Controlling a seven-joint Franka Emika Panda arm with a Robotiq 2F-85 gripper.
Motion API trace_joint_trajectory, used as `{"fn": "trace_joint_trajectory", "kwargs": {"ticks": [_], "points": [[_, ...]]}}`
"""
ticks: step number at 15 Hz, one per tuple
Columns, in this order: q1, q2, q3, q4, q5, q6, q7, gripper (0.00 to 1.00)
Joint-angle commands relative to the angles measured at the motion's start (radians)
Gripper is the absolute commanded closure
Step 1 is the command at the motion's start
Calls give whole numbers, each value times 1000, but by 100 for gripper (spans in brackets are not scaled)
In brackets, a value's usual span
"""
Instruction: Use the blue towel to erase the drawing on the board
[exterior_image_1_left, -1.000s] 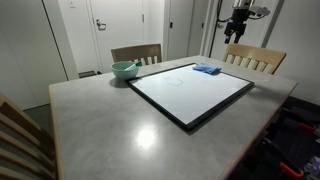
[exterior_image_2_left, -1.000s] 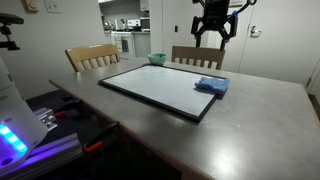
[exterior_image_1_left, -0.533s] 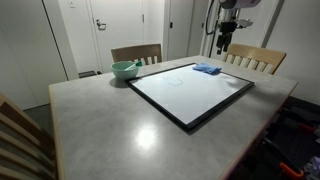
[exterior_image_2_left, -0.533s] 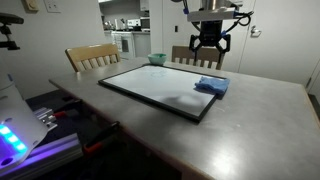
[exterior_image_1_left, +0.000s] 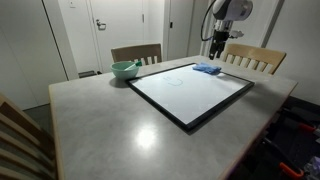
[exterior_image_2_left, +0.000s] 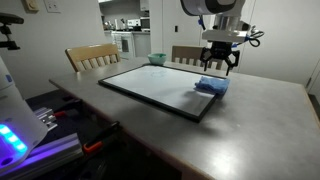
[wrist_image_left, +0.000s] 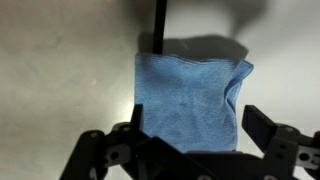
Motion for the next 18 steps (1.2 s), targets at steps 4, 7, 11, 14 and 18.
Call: {"fn": "trace_joint_trajectory", "kwargs": {"ticks": [4, 7, 11, 14, 18], "points": [[-44, 156, 64, 185, 26, -97, -53, 0], [-26, 183, 58, 212, 7, -101, -33, 0], [4, 217, 30, 223, -42, -87, 15, 0], [0, 248, 36, 240, -62, -105, 29, 0], [2, 265, 40, 260, -74, -132, 31, 0]]}}
